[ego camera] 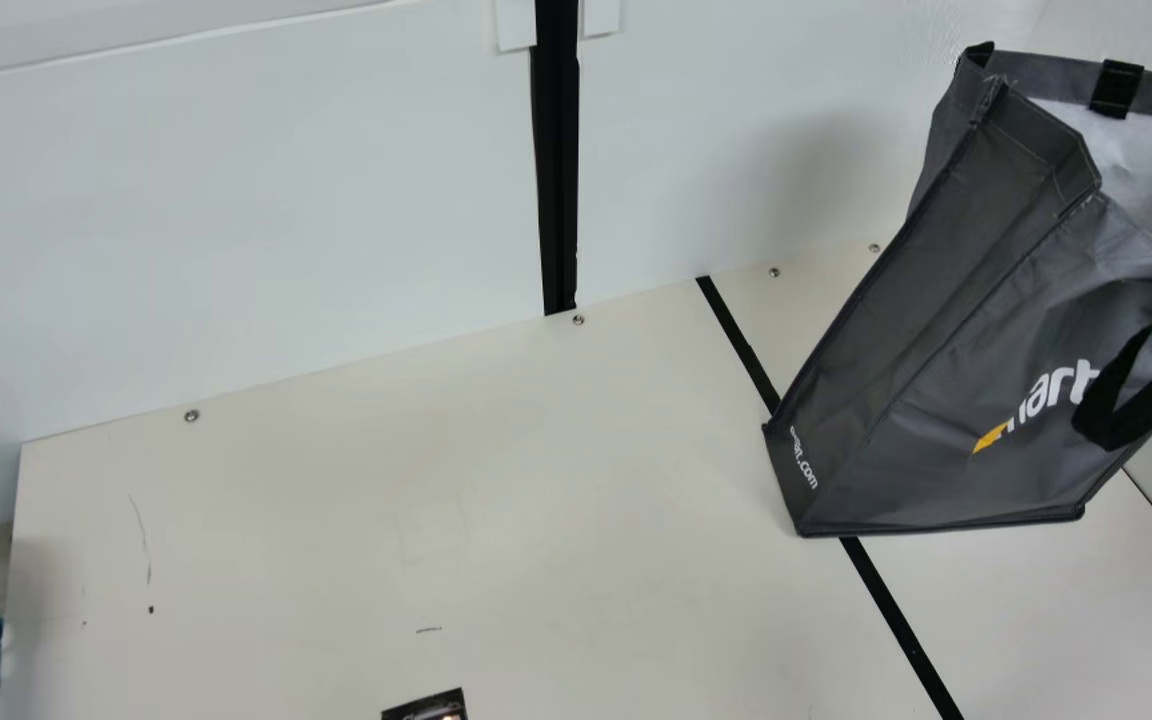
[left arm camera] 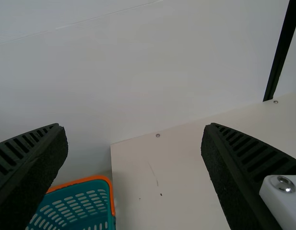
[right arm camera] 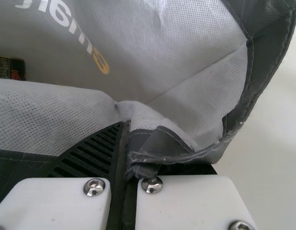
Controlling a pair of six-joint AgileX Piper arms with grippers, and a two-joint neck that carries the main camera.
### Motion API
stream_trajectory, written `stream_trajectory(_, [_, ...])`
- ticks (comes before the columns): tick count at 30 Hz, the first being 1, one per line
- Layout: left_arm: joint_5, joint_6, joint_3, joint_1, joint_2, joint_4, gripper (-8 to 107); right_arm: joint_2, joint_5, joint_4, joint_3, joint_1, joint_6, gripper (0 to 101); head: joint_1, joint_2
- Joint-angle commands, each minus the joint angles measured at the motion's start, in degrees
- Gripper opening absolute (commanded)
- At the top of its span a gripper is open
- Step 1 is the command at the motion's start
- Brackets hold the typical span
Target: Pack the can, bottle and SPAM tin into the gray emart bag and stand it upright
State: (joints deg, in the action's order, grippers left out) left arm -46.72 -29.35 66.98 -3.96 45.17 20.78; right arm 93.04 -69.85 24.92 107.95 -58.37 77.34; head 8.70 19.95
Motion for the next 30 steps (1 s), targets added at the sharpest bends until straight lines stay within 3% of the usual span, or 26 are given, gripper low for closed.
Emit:
stream_trajectory(1, [0.00, 0.00, 0.00, 0.00, 0.00, 0.00, 90, -0.01, -0.05, 0.62, -0.17, 0.06, 0.02, 3, 1.30, 0.05])
stream_trajectory(16, [0.00, 0.00, 0.00, 0.00, 0.00, 0.00, 90, -2.08, -0.05, 0.32, 2.46, 4.60, -1.91, 53, 1.30, 0.05])
stream_trajectory(28, [0.00, 0.00, 0.00, 0.00, 0.00, 0.00, 90, -4.29, -0.05, -4.51, 7.89, 14.14, -4.29, 94, 1.30, 0.05])
stream_trajectory(30, [0.00, 0.00, 0.00, 0.00, 0.00, 0.00, 90, -4.48, -0.05, -5.60, 8.66, 16.01, -4.72, 95, 1.30, 0.05])
